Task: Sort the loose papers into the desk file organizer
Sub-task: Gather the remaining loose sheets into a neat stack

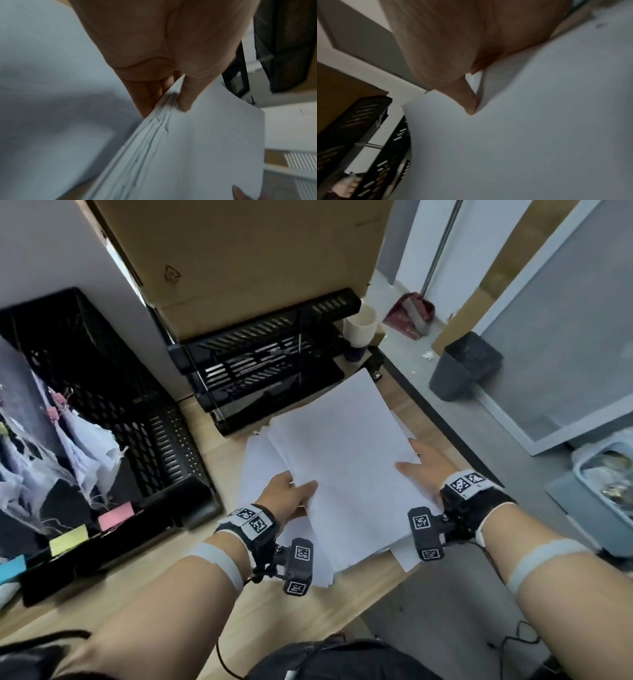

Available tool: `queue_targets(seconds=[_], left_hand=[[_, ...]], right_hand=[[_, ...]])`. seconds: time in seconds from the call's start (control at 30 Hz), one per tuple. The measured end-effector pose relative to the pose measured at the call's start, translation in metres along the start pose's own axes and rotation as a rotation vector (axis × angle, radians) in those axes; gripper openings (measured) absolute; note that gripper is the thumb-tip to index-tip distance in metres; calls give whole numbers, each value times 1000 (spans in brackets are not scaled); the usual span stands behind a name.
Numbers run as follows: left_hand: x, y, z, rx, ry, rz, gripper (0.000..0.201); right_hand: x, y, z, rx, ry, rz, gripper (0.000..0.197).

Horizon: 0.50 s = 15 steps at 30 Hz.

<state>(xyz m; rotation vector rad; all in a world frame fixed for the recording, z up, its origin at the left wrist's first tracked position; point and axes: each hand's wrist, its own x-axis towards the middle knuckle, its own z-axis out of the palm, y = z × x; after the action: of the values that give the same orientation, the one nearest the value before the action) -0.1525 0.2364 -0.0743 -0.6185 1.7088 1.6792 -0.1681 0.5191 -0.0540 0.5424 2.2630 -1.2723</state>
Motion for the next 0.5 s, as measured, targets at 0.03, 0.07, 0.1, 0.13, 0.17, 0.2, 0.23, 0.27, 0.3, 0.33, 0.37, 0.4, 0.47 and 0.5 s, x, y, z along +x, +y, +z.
queue_targets(seconds=[0.03,0.07,0.1,0.13,0.17,0.2,0.23,0.27,0.3,0.33,0.37,0.4,0.47,0.5], left_hand=[[2,-1,13,46,-10,-1,15],[4,-2,25,82,-39,-11,16],[5,-3,37,119,-70,-37,17],[6,-3,48,150,-105,-69,17],[7,-4,58,188,-135,-98,13],[10,-6,67,218,-156,-114,7],[13,-7,73,229,-150,-133,8],[17,-9,79,217,-141,-143,11],[18,-7,84,202,-137,-144,13],[19,-6,90,181,-126,-140,16],[20,-4,95,158,-110,-140,23],[18,-2,97,134,-96,-138,31],[21,-2,103,120,-62,-119,45],[24,-5,104,119,-46,-108,53]], right_hand=[[1,5,-6,-95,29,22,40],[2,7,-12,-206,70,65,44],[6,12,-18,-292,109,97,47],[9,16,-23,-352,136,133,49],[15,21,-26,-405,155,147,51],[19,24,-29,-466,161,167,53],[27,31,-31,-509,152,178,55],[32,36,-32,-540,127,199,58],[35,41,-32,-557,97,218,61],[34,41,-31,-589,81,239,62],[33,42,-29,-627,85,246,59],[30,40,-27,-677,99,244,56],[29,43,-24,-668,118,255,59],[27,43,-21,-630,101,252,61]])
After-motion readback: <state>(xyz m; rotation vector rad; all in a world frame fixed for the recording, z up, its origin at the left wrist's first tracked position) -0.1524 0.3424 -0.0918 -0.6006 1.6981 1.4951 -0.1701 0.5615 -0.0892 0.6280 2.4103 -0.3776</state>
